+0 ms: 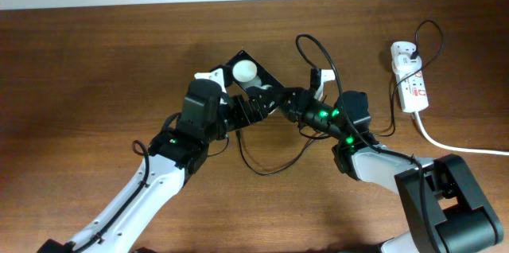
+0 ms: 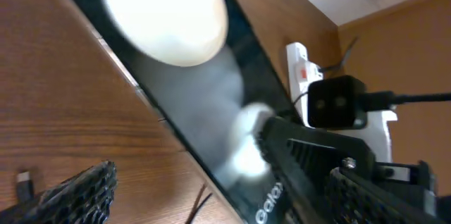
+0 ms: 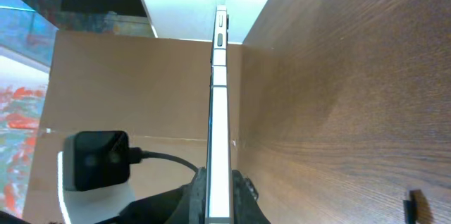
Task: Plug charger to phone and switch on socket
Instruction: 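Swing the held phone left, turning its bottom edge toward the right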
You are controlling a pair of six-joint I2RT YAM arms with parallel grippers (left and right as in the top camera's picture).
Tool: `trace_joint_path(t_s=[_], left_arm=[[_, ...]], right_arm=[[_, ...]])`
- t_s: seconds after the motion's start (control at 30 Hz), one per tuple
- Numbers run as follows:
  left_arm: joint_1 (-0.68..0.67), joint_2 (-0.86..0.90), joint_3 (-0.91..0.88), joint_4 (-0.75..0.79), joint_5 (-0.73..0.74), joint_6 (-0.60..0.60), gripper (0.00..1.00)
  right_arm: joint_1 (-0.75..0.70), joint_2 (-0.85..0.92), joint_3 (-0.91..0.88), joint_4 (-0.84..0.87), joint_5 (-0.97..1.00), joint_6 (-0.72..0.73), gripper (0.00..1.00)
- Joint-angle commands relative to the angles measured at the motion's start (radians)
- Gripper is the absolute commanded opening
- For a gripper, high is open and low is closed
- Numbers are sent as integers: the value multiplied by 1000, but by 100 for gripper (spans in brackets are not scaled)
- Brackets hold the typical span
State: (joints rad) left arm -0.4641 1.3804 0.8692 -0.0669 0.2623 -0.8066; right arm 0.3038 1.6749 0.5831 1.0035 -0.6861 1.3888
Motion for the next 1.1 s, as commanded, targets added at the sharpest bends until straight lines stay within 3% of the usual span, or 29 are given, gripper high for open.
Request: trace_joint_path(t_s=[0.0, 0.13, 0.3, 0.5, 0.67, 0.77, 0.87, 1.07], left_arm=[[3, 2, -9, 14, -82, -91, 99], [4, 28, -10, 171, -48, -126, 99], [36, 164, -10, 370, 150, -200, 99], [37, 213, -14, 510, 195, -283, 100], [68, 213, -17, 602, 263, -376, 92], [100, 213, -17, 607, 299, -422, 84], [114, 213, -17, 635, 302, -463, 65], [114, 213, -17, 634, 299, -484, 45]], right_arm=[[5, 0, 16, 27, -44, 16, 4], [5, 0, 16, 29, -88, 16, 4], [5, 0, 16, 69, -89, 32, 4], [4, 1, 16, 74, -39, 79, 4], [4, 1, 15, 68, 41, 113, 4], [4, 1, 15, 63, 73, 113, 4], [4, 1, 15, 48, 100, 113, 4], [5, 1, 15, 21, 54, 116, 4]])
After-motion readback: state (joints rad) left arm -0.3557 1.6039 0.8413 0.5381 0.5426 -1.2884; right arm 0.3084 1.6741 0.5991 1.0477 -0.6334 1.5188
